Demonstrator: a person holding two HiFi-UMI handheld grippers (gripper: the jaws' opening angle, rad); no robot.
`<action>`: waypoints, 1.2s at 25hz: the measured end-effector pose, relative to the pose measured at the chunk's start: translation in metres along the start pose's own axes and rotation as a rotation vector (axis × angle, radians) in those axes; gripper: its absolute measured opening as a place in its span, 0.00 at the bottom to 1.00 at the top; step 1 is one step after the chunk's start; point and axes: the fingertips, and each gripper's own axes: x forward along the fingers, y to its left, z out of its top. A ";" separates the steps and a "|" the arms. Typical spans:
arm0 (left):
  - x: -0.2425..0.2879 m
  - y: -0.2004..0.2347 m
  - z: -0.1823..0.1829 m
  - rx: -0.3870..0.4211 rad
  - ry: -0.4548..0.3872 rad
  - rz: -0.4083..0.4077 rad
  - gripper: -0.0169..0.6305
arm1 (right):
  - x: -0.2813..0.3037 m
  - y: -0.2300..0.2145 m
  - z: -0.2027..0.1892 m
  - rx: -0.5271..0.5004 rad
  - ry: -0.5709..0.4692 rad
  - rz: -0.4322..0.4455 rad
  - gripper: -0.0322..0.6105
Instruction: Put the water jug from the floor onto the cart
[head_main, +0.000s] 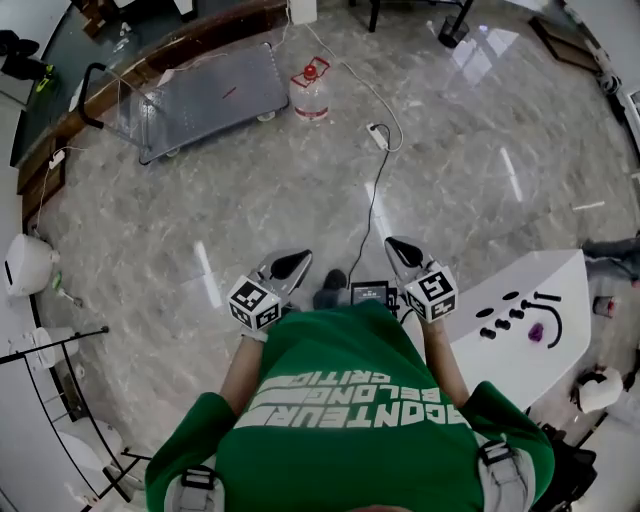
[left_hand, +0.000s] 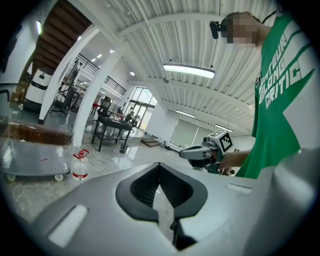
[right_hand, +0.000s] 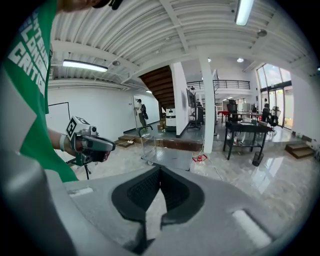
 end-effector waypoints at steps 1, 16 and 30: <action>0.005 -0.003 0.002 -0.002 0.000 -0.005 0.04 | -0.006 -0.008 0.006 -0.021 0.008 0.002 0.04; 0.019 0.005 0.018 -0.006 -0.041 0.049 0.04 | 0.029 -0.026 0.046 -0.071 -0.065 0.061 0.04; 0.089 0.044 0.051 0.025 -0.030 -0.096 0.04 | 0.052 -0.064 0.047 -0.034 -0.022 -0.028 0.04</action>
